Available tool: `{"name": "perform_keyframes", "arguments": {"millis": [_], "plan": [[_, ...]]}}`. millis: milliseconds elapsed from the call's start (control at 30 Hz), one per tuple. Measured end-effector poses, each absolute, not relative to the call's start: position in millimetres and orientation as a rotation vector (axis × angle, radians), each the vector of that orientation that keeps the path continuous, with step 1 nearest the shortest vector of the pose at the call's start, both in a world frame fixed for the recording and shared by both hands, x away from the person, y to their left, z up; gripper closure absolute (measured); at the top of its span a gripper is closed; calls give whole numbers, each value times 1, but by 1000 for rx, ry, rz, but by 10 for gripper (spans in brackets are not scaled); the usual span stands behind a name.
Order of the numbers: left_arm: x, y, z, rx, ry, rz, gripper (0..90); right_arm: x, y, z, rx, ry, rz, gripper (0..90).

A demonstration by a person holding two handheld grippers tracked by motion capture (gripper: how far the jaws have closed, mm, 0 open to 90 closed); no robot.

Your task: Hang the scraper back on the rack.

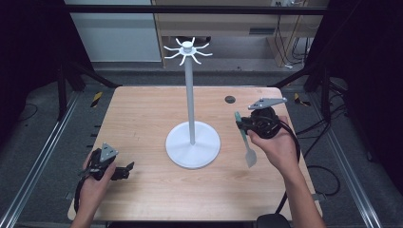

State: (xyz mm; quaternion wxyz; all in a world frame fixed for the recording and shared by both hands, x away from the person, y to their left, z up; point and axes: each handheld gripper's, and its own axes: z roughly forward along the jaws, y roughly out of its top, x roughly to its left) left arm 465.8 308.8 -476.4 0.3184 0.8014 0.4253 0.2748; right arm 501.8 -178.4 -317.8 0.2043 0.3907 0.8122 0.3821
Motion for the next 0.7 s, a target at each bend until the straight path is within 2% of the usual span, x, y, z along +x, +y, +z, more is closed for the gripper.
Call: {"name": "perform_keyframes", "arguments": {"millis": [700], "plan": [[466,309,-476,2108,1116,723,34,494,-167,-282,1005,2094,1245,745]]}}
